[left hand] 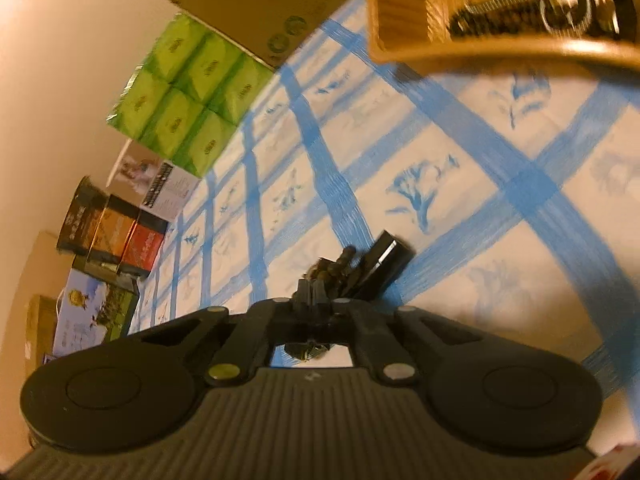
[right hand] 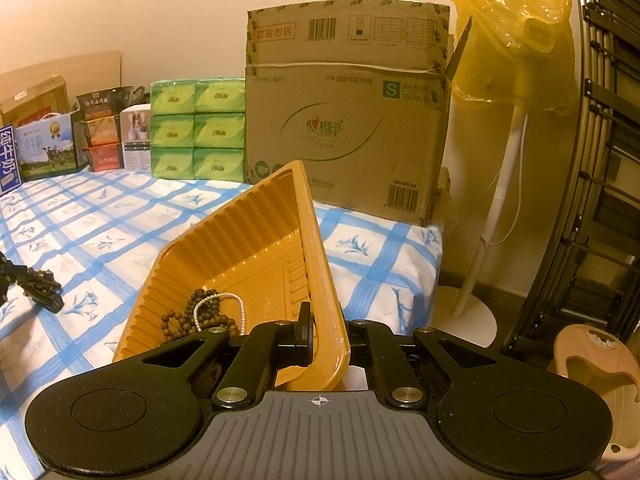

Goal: Organize jewelry

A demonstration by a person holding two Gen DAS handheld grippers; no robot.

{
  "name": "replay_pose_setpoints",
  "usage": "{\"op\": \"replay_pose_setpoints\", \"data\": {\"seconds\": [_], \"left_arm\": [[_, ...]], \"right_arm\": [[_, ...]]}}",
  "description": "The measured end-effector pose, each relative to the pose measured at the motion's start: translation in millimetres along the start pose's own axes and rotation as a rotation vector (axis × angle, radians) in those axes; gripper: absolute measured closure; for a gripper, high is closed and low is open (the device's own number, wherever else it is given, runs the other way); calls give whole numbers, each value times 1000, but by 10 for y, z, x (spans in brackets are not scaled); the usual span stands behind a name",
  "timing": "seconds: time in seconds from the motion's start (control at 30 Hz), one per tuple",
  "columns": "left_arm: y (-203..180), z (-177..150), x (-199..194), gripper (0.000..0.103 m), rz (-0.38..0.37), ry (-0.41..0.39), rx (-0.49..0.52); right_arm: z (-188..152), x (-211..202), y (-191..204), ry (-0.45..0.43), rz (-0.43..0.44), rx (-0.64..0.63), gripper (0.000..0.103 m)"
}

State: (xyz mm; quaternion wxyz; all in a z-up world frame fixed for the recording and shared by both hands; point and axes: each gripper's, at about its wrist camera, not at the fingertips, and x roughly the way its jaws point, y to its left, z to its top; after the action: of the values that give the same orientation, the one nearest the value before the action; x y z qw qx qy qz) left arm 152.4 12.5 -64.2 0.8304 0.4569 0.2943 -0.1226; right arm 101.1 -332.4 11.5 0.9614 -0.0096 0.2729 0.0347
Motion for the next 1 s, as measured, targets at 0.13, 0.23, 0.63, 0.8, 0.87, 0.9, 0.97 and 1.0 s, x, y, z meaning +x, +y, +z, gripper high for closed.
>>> {"op": "replay_pose_setpoints", "data": {"seconds": [0.13, 0.23, 0.63, 0.8, 0.87, 0.9, 0.97, 1.0], "left_arm": [[121, 23, -139, 103, 10, -24, -67], [133, 41, -147, 101, 1, -33, -32], [-211, -64, 239, 82, -22, -3, 342], [-146, -32, 302, 96, -44, 8, 316], [-95, -4, 266, 96, -44, 2, 273], [-50, 5, 236, 96, -38, -9, 245], [21, 40, 176, 96, -22, -23, 191], [78, 49, 151, 96, -20, -29, 156]], "right_arm": [[1, 0, 0, 0, 0, 0, 96], [6, -3, 8, -1, 0, 0, 96], [19, -9, 14, 4, -7, 3, 96], [24, 4, 3, 7, -10, 3, 96], [25, 5, 3, 7, -10, 3, 96], [25, 2, 1, 6, -10, 3, 96], [26, 6, 2, 6, -9, 2, 96], [25, 7, 4, 7, -9, 3, 96]]}}
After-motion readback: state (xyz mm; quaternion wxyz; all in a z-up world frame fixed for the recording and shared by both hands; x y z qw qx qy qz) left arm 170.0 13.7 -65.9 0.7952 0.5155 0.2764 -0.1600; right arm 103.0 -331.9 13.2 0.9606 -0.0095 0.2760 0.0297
